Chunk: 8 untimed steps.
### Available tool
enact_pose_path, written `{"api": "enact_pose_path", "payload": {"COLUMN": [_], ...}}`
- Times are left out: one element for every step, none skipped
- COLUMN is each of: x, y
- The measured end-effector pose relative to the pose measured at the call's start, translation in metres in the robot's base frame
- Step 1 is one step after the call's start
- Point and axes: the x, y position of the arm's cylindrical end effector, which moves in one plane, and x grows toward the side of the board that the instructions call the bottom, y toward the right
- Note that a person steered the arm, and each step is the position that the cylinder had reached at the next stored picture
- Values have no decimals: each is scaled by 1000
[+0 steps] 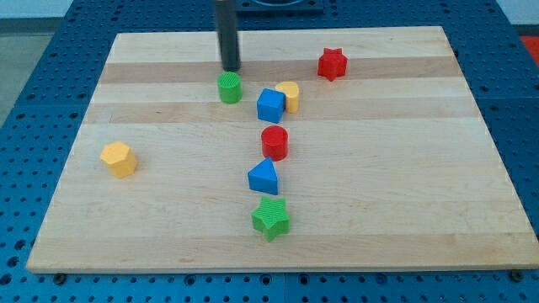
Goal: Place the green circle to the left of the blue cube
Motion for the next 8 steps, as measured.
{"api": "enact_pose_path", "payload": {"x": [25,18,7,20,41,52,53,53], "y": [-24,-5,21,26,26,26,20,7]}}
